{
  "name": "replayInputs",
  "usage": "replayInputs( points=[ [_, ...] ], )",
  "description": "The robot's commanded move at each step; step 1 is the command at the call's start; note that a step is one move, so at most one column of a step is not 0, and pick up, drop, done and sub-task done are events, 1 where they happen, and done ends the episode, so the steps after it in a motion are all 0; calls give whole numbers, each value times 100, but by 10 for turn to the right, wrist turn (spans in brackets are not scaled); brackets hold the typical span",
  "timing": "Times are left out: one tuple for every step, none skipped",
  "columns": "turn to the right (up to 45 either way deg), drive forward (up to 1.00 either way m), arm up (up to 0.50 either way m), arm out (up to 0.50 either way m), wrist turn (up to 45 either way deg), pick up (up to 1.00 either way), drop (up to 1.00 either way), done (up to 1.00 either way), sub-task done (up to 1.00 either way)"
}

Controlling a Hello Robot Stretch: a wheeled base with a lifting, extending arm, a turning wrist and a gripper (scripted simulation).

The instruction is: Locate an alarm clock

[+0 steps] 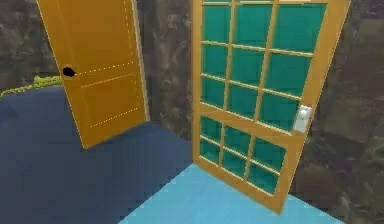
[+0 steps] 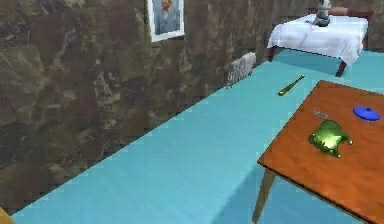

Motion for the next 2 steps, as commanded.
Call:
replayInputs(
  points=[
    [-450, 0, 0, 0, 0, 0, 0, 0, 0],
    [-30, 0, 0, 0, 0, 0, 0, 0, 0]
  ],
)
